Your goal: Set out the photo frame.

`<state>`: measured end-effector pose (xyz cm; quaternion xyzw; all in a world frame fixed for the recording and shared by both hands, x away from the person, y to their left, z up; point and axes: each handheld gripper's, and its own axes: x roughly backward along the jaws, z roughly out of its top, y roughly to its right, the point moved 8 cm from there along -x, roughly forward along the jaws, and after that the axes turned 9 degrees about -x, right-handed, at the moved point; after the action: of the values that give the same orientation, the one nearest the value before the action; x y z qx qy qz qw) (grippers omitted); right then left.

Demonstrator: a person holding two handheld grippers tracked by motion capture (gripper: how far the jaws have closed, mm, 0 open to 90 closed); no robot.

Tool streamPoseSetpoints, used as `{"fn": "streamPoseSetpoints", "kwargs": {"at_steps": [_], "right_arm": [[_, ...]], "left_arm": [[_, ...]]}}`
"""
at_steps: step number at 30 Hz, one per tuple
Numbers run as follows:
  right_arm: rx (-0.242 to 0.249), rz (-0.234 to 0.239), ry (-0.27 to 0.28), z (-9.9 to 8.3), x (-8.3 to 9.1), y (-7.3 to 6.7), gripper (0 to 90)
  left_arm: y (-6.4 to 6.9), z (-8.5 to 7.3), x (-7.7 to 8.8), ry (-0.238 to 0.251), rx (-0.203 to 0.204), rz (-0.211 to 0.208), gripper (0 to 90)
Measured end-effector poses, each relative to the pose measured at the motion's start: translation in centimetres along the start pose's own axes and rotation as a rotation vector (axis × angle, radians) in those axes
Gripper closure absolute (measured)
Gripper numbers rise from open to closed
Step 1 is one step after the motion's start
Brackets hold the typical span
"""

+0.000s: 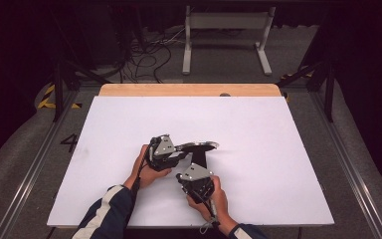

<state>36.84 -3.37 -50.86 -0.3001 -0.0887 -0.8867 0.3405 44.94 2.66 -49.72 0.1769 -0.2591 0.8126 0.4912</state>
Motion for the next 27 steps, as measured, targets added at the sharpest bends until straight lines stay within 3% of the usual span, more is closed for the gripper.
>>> {"fn": "streamPoseSetpoints", "kwargs": {"at_steps": [6, 9, 16, 27], "right_arm": [[-0.010, -0.023, -0.001, 0.0, 0.4, 0.0, 90.0], [-0.044, -0.012, -0.009, -0.2, 0.3, 0.4, 90.0], [-0.071, -0.024, -0.012, -0.2, 0.9, 1.4, 90.0], [-0.069, -0.027, -0.019, -0.6, 1.3, 1.8, 90.0]], "left_arm": [[0.1, 0.0, 0.2, -0.015, -0.024, 0.012, 73.7], [0.3, -0.1, 0.3, -0.018, -0.028, 0.017, 74.6], [0.5, -0.2, 0.7, -0.030, -0.061, 0.021, 78.5], [0.8, -0.3, 1.1, -0.045, -0.087, 0.025, 80.7]]}}
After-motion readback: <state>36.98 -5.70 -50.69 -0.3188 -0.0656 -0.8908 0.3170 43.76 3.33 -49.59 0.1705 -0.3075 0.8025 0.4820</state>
